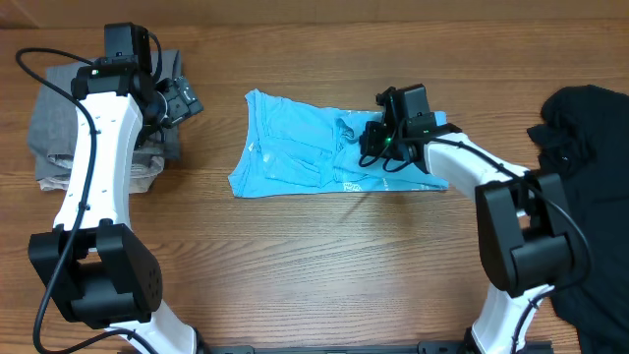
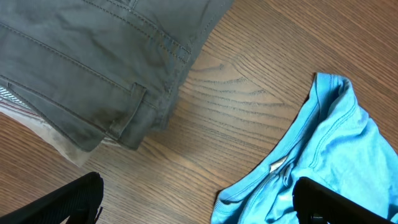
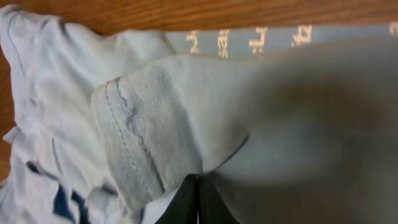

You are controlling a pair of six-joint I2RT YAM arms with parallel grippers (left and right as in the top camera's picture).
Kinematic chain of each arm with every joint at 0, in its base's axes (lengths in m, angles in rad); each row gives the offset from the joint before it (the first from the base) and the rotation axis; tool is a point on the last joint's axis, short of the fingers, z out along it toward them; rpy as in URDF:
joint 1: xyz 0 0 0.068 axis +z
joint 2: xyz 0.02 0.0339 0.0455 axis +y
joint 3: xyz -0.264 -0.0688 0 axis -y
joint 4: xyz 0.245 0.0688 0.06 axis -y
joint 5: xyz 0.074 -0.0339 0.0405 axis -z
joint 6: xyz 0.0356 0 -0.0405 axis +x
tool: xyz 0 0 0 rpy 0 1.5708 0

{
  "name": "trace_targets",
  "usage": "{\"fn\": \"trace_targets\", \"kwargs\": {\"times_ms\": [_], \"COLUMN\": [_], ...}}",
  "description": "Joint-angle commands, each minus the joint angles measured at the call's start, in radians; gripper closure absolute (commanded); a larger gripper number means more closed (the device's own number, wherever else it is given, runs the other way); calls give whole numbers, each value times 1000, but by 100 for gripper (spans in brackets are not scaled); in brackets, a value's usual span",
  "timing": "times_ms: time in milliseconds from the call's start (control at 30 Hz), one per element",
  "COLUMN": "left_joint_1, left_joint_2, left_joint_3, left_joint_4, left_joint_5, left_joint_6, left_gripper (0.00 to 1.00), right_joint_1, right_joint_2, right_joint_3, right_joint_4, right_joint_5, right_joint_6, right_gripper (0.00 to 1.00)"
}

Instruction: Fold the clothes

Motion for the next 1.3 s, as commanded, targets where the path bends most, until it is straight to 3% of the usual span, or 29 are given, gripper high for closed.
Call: {"fn": "trace_targets", "kwargs": {"times_ms": [0, 267, 500, 600, 667, 767, 833, 933, 1067, 1267], "left_joint_1": [-6, -6, -6, -6, -6, -6, -6, -6, -6, -6], "left_joint_2": [-25, -25, -25, -25, -25, -25, -25, -25, -25, -25], "left_joint_3": [23, 23, 23, 23, 23, 23, 23, 23, 23, 23], "left_joint_4": [1, 1, 1, 1, 1, 1, 1, 1, 1, 1], "left_joint_5": [-2, -2, -2, -2, -2, -2, -2, -2, -2, -2], "left_joint_6": [-11, -11, -11, -11, -11, -11, -11, -11, -11, -11], "left_gripper": [0, 0, 0, 0, 0, 0, 1, 0, 0, 0], "right_joint_1": [0, -2, 14, 15, -6, -64, -116, -203, -300, -362], "right_joint_2": [53, -12, -26, -16, -56, -175, -264, -380, -426, -363], "right_joint_3": [-1, 75, 107, 107, 114, 137, 151, 154, 153, 137], "right_joint_4": [64, 162, 111, 77, 29, -116, -239, -401, -616, -627], "right_joint_5": [9, -101, 32, 50, 47, 47, 47, 43, 44, -2], "right_joint_6": [4, 4, 33, 2, -2, -2, -9, -131, -392, -452], "right_gripper": [90, 75, 75, 68, 65, 51, 47, 36, 33, 27]}}
